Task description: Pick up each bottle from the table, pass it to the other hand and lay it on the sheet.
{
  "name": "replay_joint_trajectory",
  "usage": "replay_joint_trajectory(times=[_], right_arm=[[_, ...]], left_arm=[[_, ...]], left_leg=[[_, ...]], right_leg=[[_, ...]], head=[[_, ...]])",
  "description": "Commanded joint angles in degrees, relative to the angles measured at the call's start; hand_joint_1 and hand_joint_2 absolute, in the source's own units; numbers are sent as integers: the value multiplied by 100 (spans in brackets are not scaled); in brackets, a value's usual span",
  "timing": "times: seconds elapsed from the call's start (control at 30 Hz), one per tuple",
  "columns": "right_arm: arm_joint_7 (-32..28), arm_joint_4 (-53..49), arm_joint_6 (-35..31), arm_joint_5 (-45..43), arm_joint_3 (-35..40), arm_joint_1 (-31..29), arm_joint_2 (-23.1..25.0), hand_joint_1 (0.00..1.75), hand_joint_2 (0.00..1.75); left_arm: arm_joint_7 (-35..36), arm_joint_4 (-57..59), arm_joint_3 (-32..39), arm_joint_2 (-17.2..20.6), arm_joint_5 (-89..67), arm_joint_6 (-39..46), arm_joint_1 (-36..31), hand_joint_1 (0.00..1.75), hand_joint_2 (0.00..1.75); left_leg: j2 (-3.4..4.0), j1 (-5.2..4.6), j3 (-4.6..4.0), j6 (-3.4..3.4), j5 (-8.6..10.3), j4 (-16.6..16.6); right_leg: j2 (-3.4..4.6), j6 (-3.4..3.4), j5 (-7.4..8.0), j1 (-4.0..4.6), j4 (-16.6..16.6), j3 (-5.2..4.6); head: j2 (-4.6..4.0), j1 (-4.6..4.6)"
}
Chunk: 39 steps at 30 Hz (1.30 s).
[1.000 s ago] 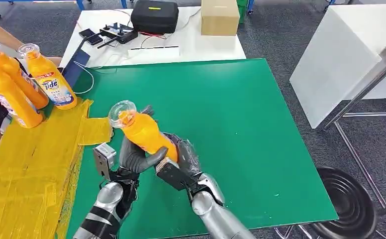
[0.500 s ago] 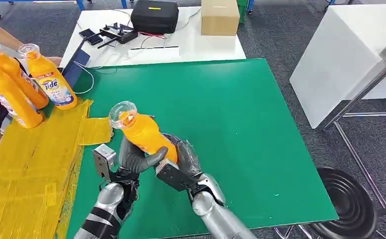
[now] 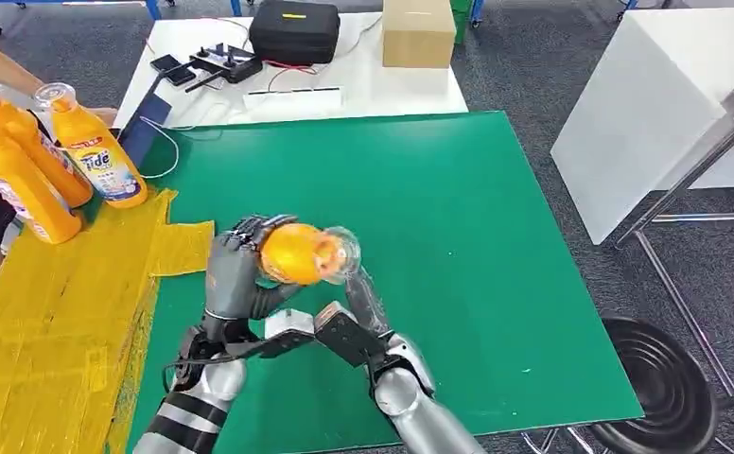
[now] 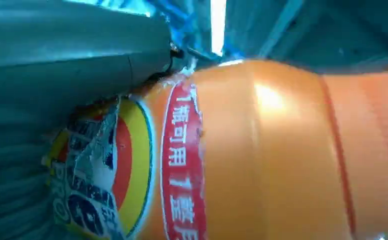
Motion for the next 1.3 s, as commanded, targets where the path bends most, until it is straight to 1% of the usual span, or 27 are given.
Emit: replay_joint_trajectory(times=[0.03, 0.17, 0.2, 0.23, 0.3, 0.33, 0.37, 0.4, 0.43, 0.47, 0.5, 0.53, 0.6, 0.63, 0.67, 0.7, 0.73, 0.77, 0.8, 0.83, 0.87, 0.9, 0.93, 1.03, 1.07, 1.17, 1.3], right_arm=[[28, -373, 40, -26, 78, -19, -287, 0, 0], [28, -373, 40, -26, 78, -19, -287, 0, 0], [28, -373, 40, -26, 78, -19, -287, 0, 0], [28, -373, 40, -26, 78, -19, -287, 0, 0], [28, -373, 40, -26, 78, -19, -287, 0, 0], [10, -449, 17, -47, 97, 1, -321, 0, 0], [-50, -599, -21, -100, 124, 43, -396, 0, 0], [-84, -786, -54, -178, 103, 122, -463, 0, 0], [-103, -1041, -72, -217, 91, 220, -581, 0, 0], [-103, -1202, -78, -233, 89, 279, -647, 0, 0], [-111, -1458, -95, -261, 50, 386, -740, 0, 0], [-118, -1586, -121, -274, 16, 445, -783, 0, 0], [-144, -1935, -201, -248, -42, 604, -876, 0, 0], [-167, -2054, -235, -220, -44, 658, -903, 0, 0], [-170, -2172, -246, -214, -42, 710, -925, 0, 0], [-167, -2322, -298, -146, -25, 777, -951, 0, 0], [-167, -2351, -315, -131, -23, 790, -951, 0, 0], [-171, -2452, -377, -71, -6, 824, -955, 0, 0], [-145, -2480, -422, -19, -7, 804, -934, 0, 175], [-119, -2473, -439, -22, -25, 750, -896, 0, 175], [-133, -2471, -433, -35, -34, 716, -884, 0, 175], [-131, -2474, -455, -41, -64, 682, -863, 0, 175], [-133, -2482, -473, -45, -93, 664, -851, 0, 175], [-142, -2498, -491, -84, -152, 635, -836, 0, 175], [-145, -2505, -485, -117, -185, 619, -830, 0, 175], [-145, -2473, -464, -144, -200, 583, -811, 0, 175], [-146, -2445, -460, -145, -196, 560, -783, 0, 175]], left_arm=[[43, -8, 394, -92, 514, 7, -153, 175, 175], [43, -8, 394, -92, 514, 7, -153, 175, 175], [43, -8, 394, -92, 514, 7, -153, 175, 175], [43, -8, 394, -92, 514, 7, -153, 175, 175], [43, -8, 394, -92, 514, 7, -153, 175, 175], [71, -251, 766, -239, -334, 7, -98, 175, 175], [871, -853, 729, -69, -1794, 7, -40, 175, 175], [1785, -943, 307, 853, -2141, 7, -203, 175, 175], [2833, -778, -486, 1846, -2141, 7, -558, 175, 175], [3924, -543, -1471, 2568, -2141, 7, -1025, 175, 175], [5707, -98, -3226, 3385, -2141, 7, -1934, 175, 175], [6579, 368, -4234, 3565, -2141, 7, -2494, 175, 175], [6579, 1327, -4300, 3662, -2141, -131, -2833, 175, 175], [6579, 1440, -4259, 3761, -2141, -354, -2905, 175, 175], [6579, 1592, -4225, 3796, -2141, -256, -2879, 175, 175], [6579, 1903, -4114, 3803, -2141, -483, -2897, 175, 175], [6579, 1985, -4048, 3769, -2141, -490, -2854, 175, 175], [6579, 2400, -3675, 3549, -2141, -411, -2644, 175, 175], [6484, 3098, -2800, 2991, -2141, -928, -2312, 175, 175], [6015, 3945, -2259, 2823, -2141, -552, -2563, 175, 175], [5885, 4477, -1976, 2705, -2141, -482, -2715, 175, 175], [5727, 4910, -1540, 2624, -2113, -583, -2823, 175, 175], [5628, 5203, -1291, 2593, -2073, -720, -2897, 175, 175], [5542, 5452, -993, 2569, -2051, -905, -2943, 175, 175], [5511, 5533, -853, 2556, -2014, -1007, -2929, 175, 175], [5529, 5622, -730, 2535, -1994, -1164, -2930, 175, 175], [5597, 5677, -647, 2527, -2069, -1371, -2945, 175, 175]], left_leg=[[-15, 8, 15, -9, -8, 5], [-12, 3, 7, -5, -1, -1], [-24, 11, 27, -13, -14, 7], [-6, 4, 9, -5, -3, 0], [-12, 7, 22, -8, -11, 4], [-19, 11, 32, -12, -17, 8], [-18, 9, 17, -8, -8, 3], [-8, 11, 14, -10, -15, 13], [5, 9, 9, -11, -7, 5], [4, 11, 16, -14, -12, 7], [-5, 13, 20, -20, -9, 3], [-41, 10, 2, -17, 4, 3], [-131, 21, -20, -22, 11, 30], [-116, 25, -9, -28, 7, 31], [-52, 9, -1, -31, 23, 3], [-33, 13, 7, -39, 20, 2], [-23, 12, 17, -36, 20, -7], [-30, 5, 17, -23, 20, -6], [-13, 8, 16, -22, 20, -4], [0, 9, 36, -23, 16, -10], [-8, 14, 35, -24, 14, -5], [25, 11, 7, -25, 21, 0], [37, 6, 2, -26, 21, 2], [7, 15, -3, -31, 19, 10], [19, 11, -5, -28, 20, 6], [11, 14, 9, -30, 13, 7], [6, 15, 2, -26, 12, 12]], right_leg=[[-4, -4, -8, 6, 1, 19], [-7, -2, -3, 3, -3, 9], [-12, -6, -17, 9, 3, 32], [-1, -1, -2, 4, -3, 9], [-2, -3, -11, 6, 1, 24], [-5, -5, -17, 9, 4, 35], [-8, -4, -9, 8, -1, 21], [2, -5, -12, 10, 8, 15], [13, -7, -3, 9, 3, 6], [14, -8, -8, 10, 6, 12], [8, -14, -9, 11, 8, 17], [-32, -12, -9, 8, 10, 11], [-118, -15, -27, 19, 29, 15], [-101, -19, -27, 25, 31, 15], [-50, -13, -4, 15, 8, -11], [-31, -16, -5, 21, 7, -3], [-21, -15, -3, 18, 0, 7], [-31, -8, -8, 6, 9, 14], [-18, -6, -2, 9, 11, 12], [-1, -5, -1, 8, 7, 27], [-8, -5, -4, 12, 9, 29], [20, -8, 5, 9, 18, -9], [24, -8, 4, 2, 23, -16], [1, -11, -3, 13, 24, -12], [10, -9, 1, 12, 21, -20], [6, -9, -8, 14, 21, -3], [3, -6, -7, 14, 22, -6]], head=[[-2, -4], [-2, -2], [-2, -2], [-2, 0], [-2, -2], [-2, 0], [-2, -2], [-2, -2], [-2, 0], [-2, -2], [-2, 0], [-2, 2], [-2, 7], [-2, -4], [-2, -4], [-2, -7], [0, 0], [-2, -2], [0, -2], [-2, 2], [-2, 4], [-2, 2], [0, 0], [-2, 0], [-2, 2], [-2, 0], [-2, 2]])
